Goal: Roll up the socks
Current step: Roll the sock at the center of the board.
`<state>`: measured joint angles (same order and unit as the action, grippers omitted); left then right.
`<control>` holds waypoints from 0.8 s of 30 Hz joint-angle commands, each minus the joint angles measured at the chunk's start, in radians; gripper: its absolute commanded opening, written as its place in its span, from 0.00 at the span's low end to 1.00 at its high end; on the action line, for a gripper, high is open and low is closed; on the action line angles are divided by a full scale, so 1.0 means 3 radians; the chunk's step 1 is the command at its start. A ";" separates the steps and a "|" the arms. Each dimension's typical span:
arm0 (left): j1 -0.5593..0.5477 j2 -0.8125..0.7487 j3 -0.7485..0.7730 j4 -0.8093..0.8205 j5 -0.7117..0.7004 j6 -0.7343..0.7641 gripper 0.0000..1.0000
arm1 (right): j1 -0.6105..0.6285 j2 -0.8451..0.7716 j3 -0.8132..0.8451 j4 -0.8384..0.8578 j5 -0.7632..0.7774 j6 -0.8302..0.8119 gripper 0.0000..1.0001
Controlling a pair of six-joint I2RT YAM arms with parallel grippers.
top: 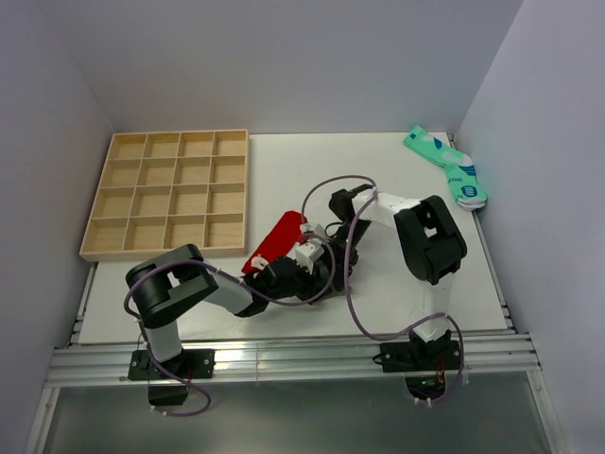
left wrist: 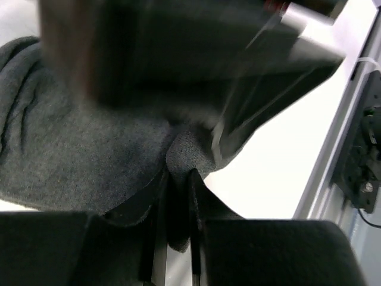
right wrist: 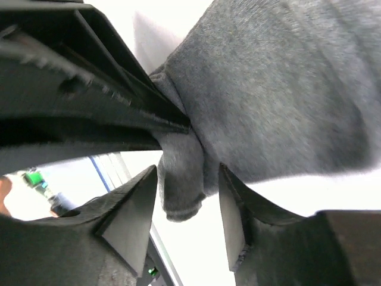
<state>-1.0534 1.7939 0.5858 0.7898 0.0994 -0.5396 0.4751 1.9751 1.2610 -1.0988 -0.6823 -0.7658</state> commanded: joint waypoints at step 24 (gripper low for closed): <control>0.0658 0.0514 0.0210 -0.0439 0.1882 -0.0890 0.00 | -0.0382 -0.2206 -0.1191 0.0891 0.0168 -0.0464 0.58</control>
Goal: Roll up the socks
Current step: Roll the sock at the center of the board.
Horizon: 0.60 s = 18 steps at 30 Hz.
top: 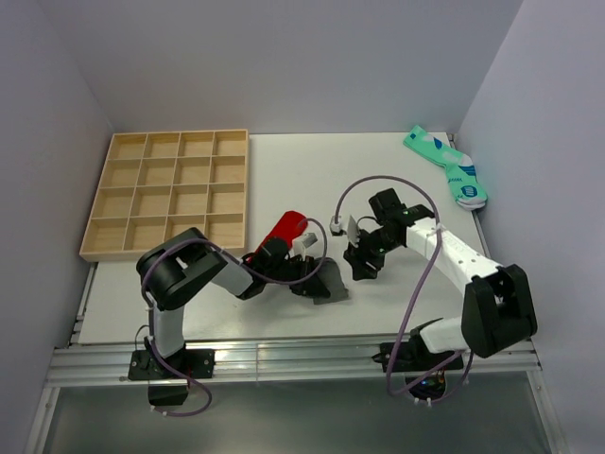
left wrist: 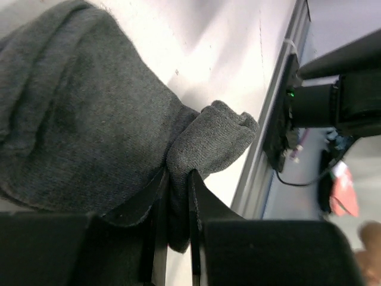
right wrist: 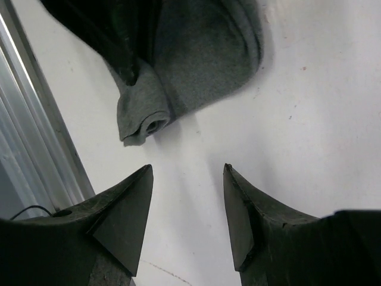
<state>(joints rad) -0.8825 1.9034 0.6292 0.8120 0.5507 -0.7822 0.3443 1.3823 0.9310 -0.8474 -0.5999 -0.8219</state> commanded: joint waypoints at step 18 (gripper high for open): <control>0.0298 0.0456 0.0582 -0.1213 0.0982 -0.0200 0.00 | 0.1199 -0.0921 -0.1073 0.1045 0.0542 -0.0420 0.65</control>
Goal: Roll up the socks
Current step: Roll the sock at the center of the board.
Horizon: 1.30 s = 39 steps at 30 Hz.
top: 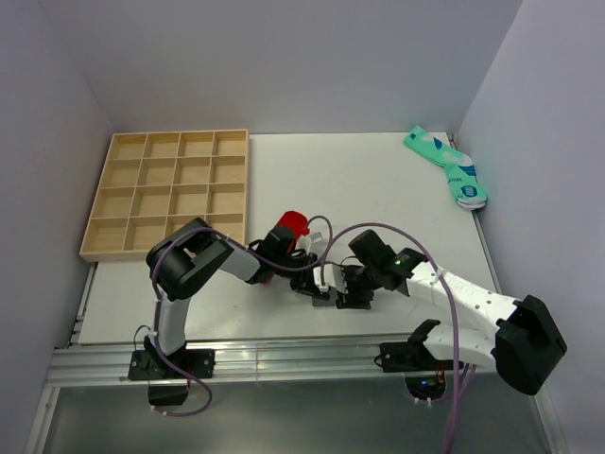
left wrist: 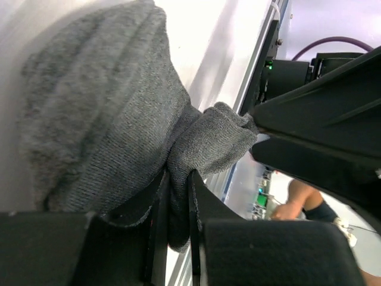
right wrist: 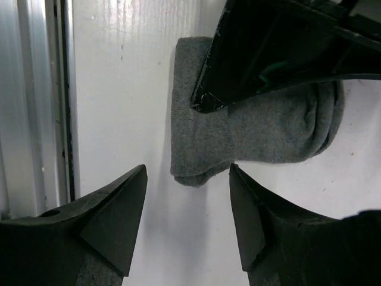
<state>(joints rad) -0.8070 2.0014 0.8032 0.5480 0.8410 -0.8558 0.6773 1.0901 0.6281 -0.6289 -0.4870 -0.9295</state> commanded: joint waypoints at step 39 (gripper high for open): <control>0.0052 -0.0724 -0.0141 -0.0380 -0.1540 0.0168 0.32 | -0.0197 0.1377 0.0504 0.0000 -0.0120 0.0291 0.17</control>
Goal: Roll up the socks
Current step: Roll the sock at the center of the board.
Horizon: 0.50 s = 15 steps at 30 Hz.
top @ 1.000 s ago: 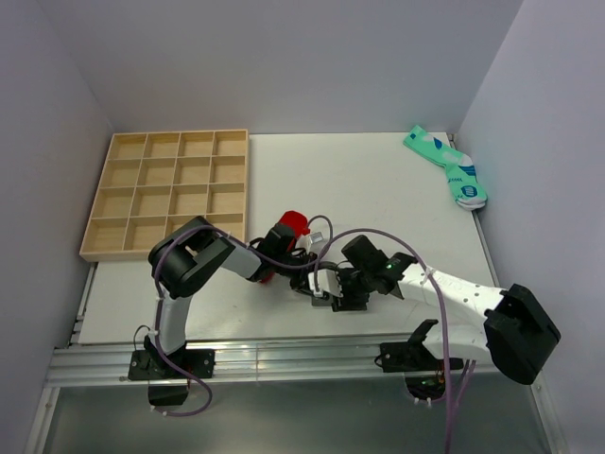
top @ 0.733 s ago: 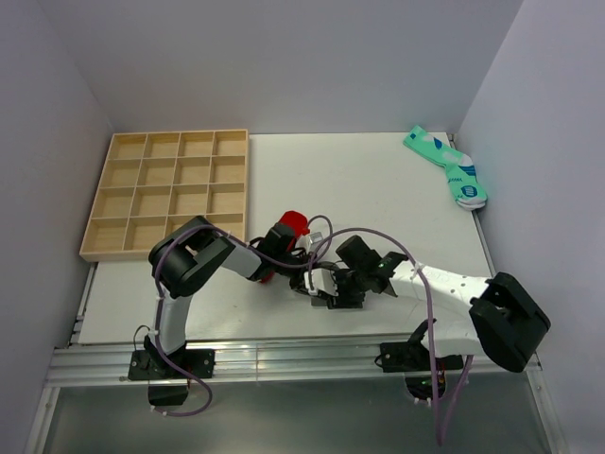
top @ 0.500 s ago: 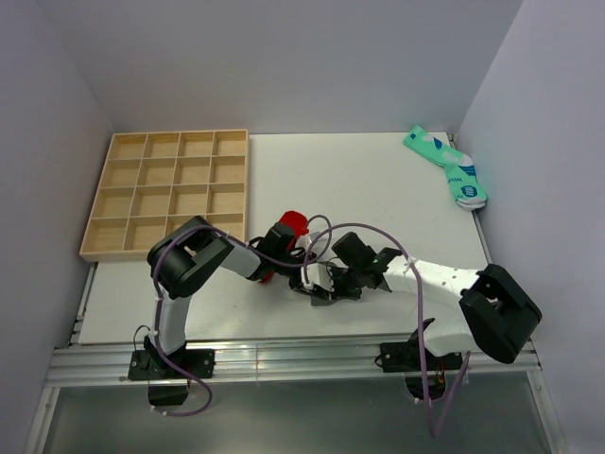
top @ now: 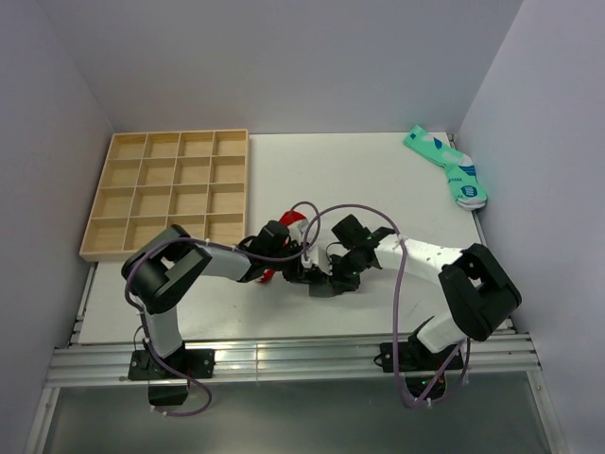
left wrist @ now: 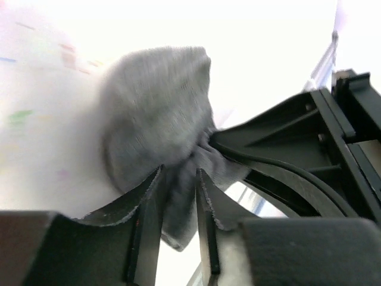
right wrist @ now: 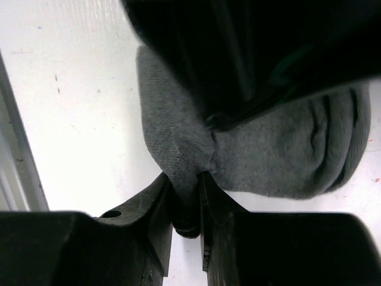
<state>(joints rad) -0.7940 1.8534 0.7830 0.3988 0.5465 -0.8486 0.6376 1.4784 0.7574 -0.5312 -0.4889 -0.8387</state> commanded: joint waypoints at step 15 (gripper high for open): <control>-0.0201 -0.0901 -0.0769 0.0725 -0.1341 0.0154 0.35 | -0.0474 0.0997 0.0890 -0.1205 -0.0441 -0.0124 0.17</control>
<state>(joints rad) -0.8204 1.6394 0.5823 0.4923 0.2035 -0.8268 0.5179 1.7134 0.9710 -0.7845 -0.6388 -0.8619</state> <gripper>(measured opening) 0.358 0.248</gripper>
